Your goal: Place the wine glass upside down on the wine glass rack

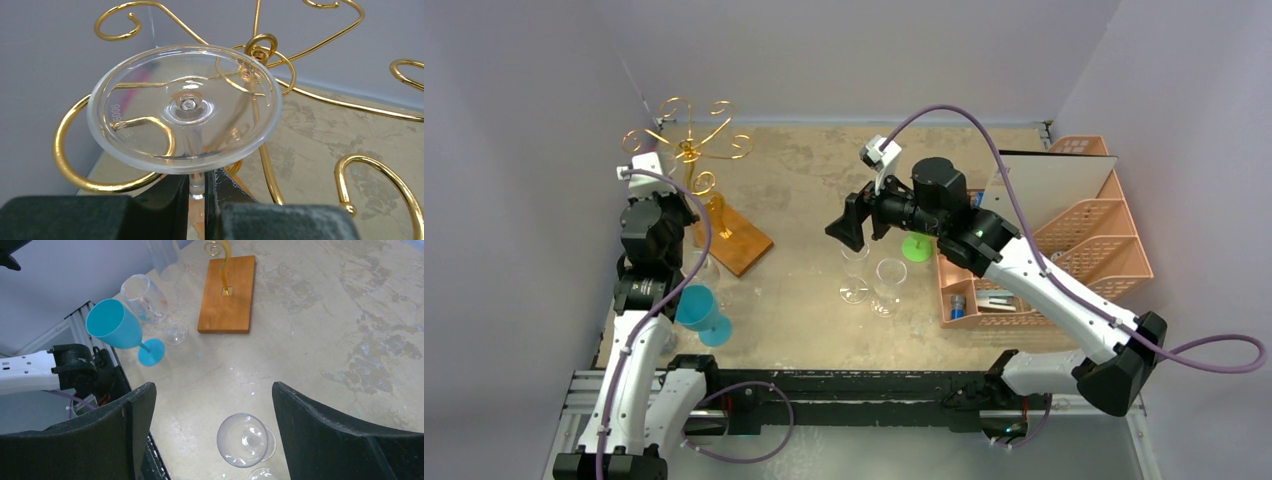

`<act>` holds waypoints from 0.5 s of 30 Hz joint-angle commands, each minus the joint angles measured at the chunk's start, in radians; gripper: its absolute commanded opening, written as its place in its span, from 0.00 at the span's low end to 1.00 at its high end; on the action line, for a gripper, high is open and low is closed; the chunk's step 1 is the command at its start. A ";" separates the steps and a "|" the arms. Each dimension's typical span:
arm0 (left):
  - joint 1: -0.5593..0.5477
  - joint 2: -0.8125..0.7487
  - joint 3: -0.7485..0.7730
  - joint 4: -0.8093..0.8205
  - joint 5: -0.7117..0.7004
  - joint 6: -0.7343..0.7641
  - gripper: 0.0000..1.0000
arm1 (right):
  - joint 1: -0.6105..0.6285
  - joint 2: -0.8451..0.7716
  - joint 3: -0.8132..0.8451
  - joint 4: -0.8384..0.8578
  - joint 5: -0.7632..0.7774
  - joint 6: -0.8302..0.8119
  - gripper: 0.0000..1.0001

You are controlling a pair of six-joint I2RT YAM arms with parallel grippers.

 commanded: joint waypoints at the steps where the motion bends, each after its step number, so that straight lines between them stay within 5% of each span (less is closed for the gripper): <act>1: 0.007 -0.030 0.001 0.004 -0.032 -0.009 0.00 | -0.004 0.010 0.036 0.038 -0.020 0.028 0.88; 7: 0.007 -0.025 -0.013 0.010 0.004 -0.040 0.00 | -0.004 0.074 0.105 0.046 -0.037 0.133 0.88; 15: 0.007 -0.020 -0.009 0.007 0.034 -0.009 0.00 | -0.006 0.314 0.414 0.050 -0.080 0.423 0.89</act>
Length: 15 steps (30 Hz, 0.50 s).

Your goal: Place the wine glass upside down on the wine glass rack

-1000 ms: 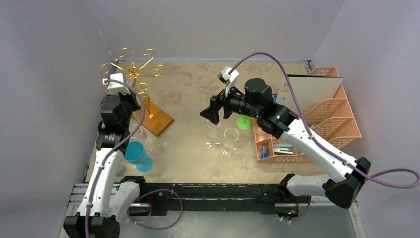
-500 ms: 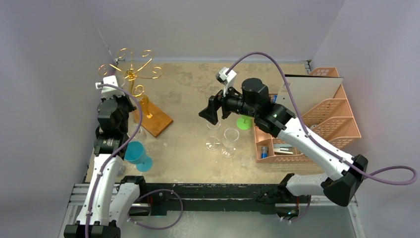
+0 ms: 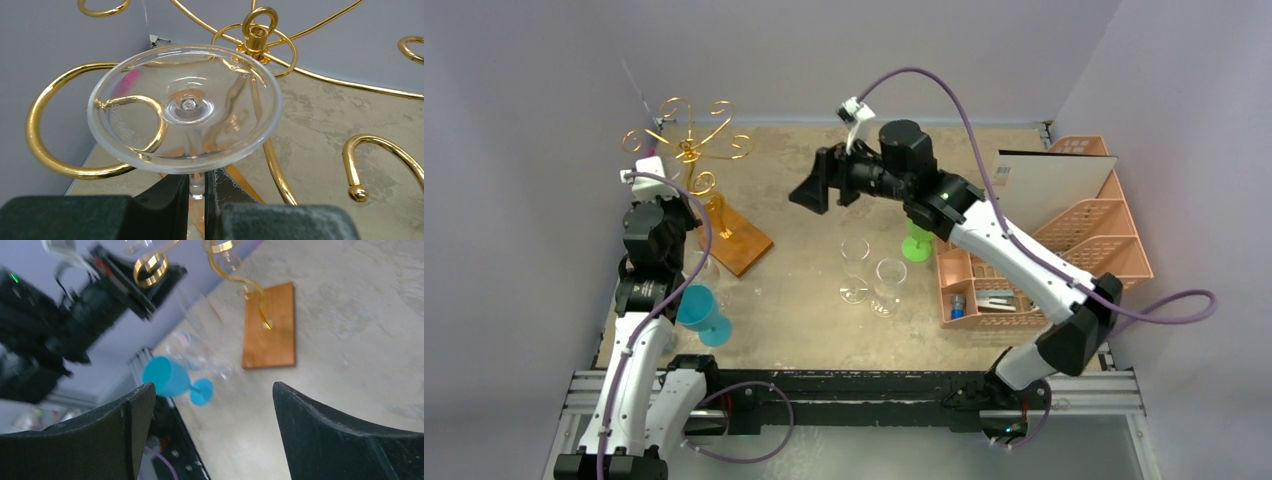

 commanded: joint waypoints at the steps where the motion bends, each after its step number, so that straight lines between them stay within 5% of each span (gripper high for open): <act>1: 0.006 0.000 0.018 0.030 0.027 0.022 0.00 | -0.009 0.123 0.213 0.040 -0.028 0.235 0.89; 9: 0.006 0.024 0.071 -0.021 0.063 0.058 0.00 | -0.054 0.391 0.492 0.047 -0.047 0.593 0.87; 15: 0.006 0.008 0.106 -0.076 0.088 0.071 0.00 | -0.053 0.596 0.722 0.017 -0.134 0.737 0.74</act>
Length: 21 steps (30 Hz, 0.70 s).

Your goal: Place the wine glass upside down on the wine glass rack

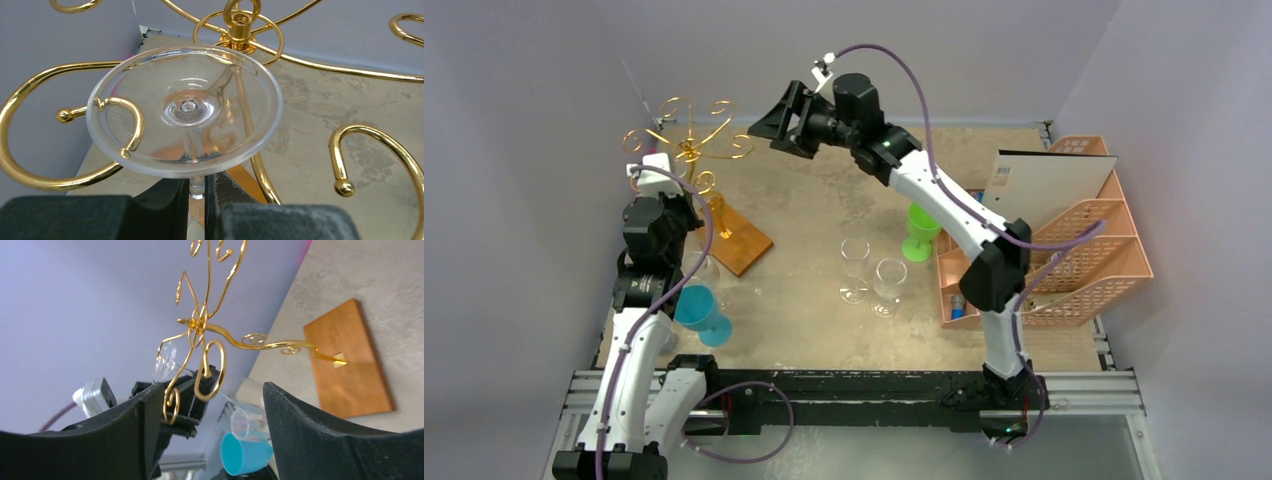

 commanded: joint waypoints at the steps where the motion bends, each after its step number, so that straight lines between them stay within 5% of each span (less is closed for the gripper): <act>1: 0.006 -0.021 0.077 -0.032 0.036 0.038 0.00 | 0.010 0.108 0.163 0.000 -0.090 0.172 0.71; 7: 0.006 -0.043 0.085 -0.066 0.077 0.039 0.00 | 0.018 0.240 0.319 0.007 -0.122 0.244 0.56; 16: 0.006 -0.032 0.101 -0.089 0.126 0.050 0.00 | 0.017 0.244 0.320 0.035 -0.115 0.224 0.03; 21: 0.006 -0.005 0.116 -0.066 0.184 0.051 0.00 | 0.014 0.205 0.311 -0.018 -0.051 0.128 0.00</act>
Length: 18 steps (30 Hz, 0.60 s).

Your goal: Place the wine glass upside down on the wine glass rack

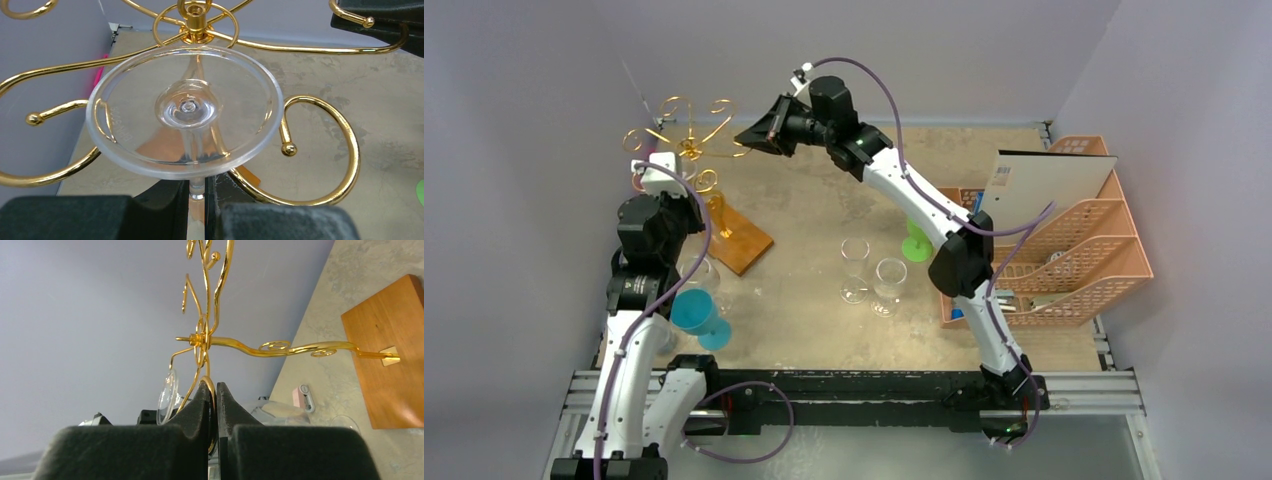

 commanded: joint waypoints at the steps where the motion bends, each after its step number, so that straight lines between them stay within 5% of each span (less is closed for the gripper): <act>1: 0.005 0.019 0.060 0.052 0.082 0.027 0.00 | -0.004 -0.096 0.004 -0.036 0.075 -0.130 0.00; 10: 0.005 0.040 0.059 0.096 0.243 0.052 0.00 | -0.045 -0.326 -0.262 -0.051 0.351 -0.326 0.00; 18: 0.005 0.106 0.055 0.189 0.346 0.056 0.00 | -0.072 -0.423 -0.377 -0.057 0.411 -0.346 0.00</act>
